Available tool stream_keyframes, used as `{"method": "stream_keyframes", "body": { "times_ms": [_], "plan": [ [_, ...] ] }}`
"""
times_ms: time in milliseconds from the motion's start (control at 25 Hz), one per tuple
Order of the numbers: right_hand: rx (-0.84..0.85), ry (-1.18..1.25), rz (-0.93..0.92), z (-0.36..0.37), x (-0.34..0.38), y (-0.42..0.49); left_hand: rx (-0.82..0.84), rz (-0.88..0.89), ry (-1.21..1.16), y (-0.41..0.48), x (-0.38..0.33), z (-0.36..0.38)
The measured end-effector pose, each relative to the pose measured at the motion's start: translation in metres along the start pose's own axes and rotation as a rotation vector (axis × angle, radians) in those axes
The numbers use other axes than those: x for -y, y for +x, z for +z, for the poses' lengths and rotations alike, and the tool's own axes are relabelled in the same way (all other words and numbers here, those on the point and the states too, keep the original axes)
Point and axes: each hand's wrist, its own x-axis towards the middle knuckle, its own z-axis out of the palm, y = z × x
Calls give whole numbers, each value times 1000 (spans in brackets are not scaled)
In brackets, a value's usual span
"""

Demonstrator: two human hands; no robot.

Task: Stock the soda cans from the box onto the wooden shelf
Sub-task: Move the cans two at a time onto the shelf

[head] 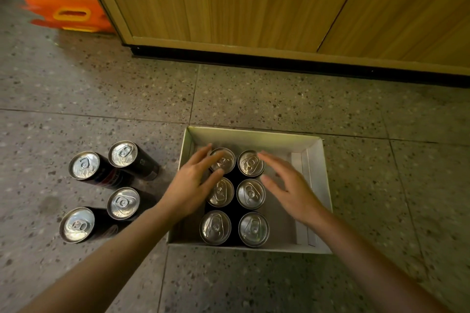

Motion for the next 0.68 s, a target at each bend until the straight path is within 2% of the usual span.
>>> {"method": "stream_keyframes", "body": {
  "times_ms": [160,320,520,680],
  "plan": [
    [24,-44,3,16,-9,25,22,-7,-72,13,6,4],
    [-95,-81,-21,19,-8,50,-44,-37,-49,38,1,1],
    [-304,-23,58,32,-5,64,-123,-103,-43,56,-2,10],
    [-356,99,121,21,-2,61,-199,-162,-147,56,-3,4]
  ]
}}
